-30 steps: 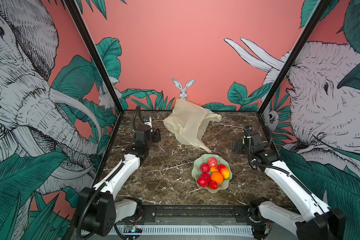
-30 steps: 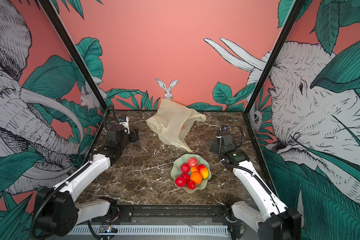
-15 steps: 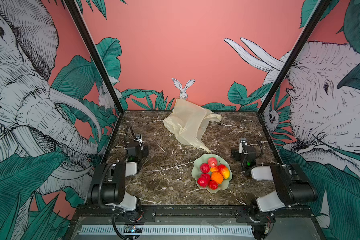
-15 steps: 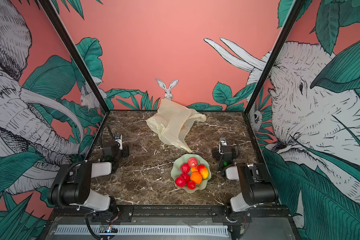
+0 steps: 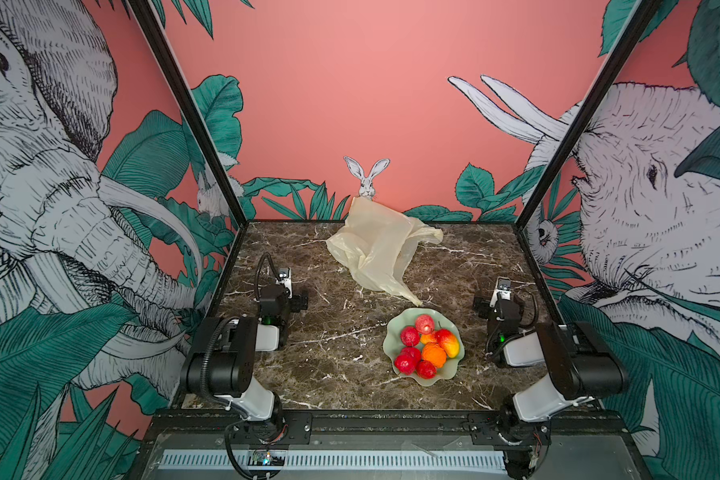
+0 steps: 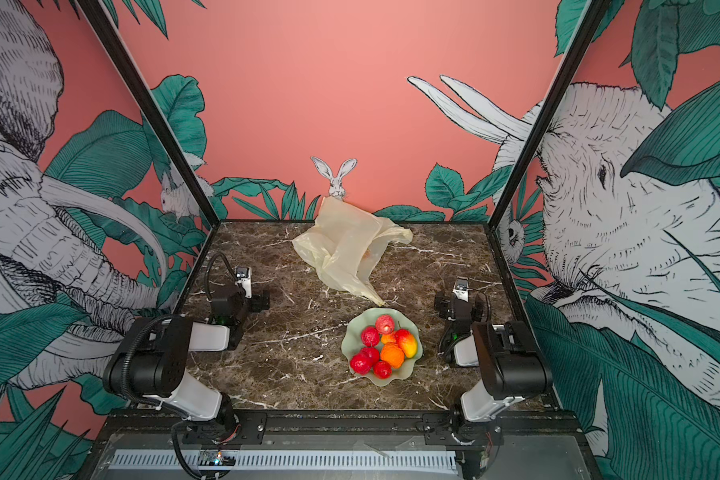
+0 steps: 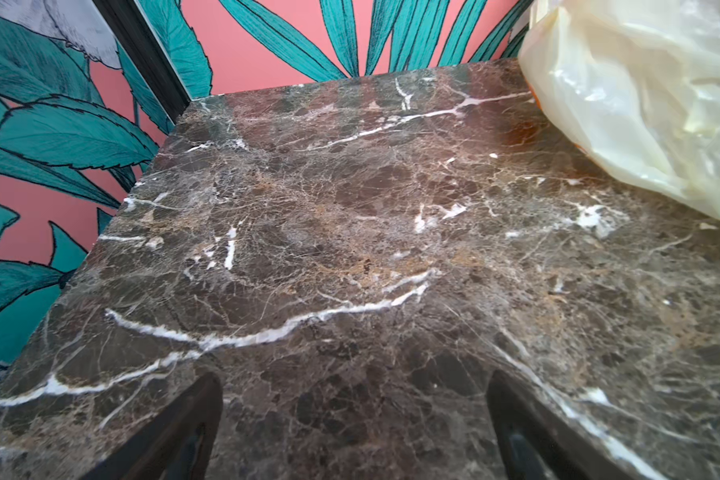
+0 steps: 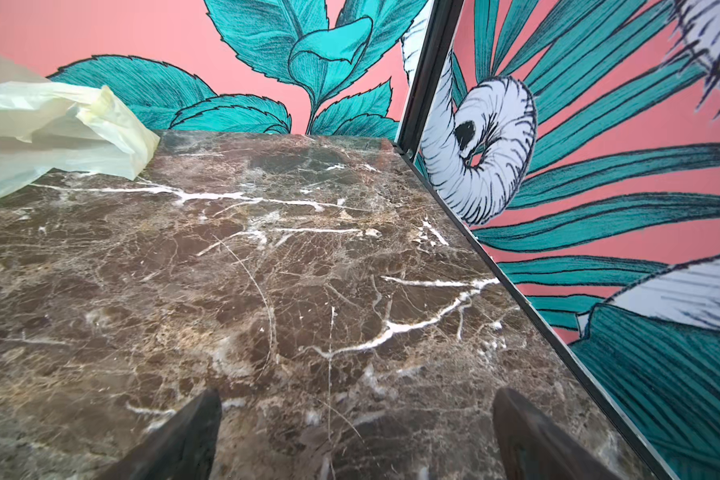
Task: Take fruits out of the plastic bag
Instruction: Reset both arms
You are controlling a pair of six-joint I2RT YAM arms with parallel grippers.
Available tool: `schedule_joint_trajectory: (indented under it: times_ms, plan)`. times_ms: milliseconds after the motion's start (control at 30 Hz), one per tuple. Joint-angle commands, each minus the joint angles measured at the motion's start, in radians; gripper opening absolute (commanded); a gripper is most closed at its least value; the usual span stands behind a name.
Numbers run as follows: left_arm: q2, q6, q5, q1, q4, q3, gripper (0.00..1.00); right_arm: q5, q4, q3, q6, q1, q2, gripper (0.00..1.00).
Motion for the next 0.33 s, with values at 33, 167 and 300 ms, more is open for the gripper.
schedule_joint_trajectory:
  times_ms: [33,167,300]
  plan:
    - [-0.022,0.013,-0.014,-0.003,0.032,0.011,1.00,0.018,-0.063,0.063,0.011,0.000,-0.021,0.99]
    - [-0.021,0.015,-0.014,-0.003,0.033,0.010,1.00,0.022,-0.091,0.074,0.016,-0.001,-0.023,0.99]
    - [-0.022,0.014,-0.014,-0.003,0.032,0.010,1.00,0.023,-0.086,0.069,0.016,0.000,-0.026,1.00]
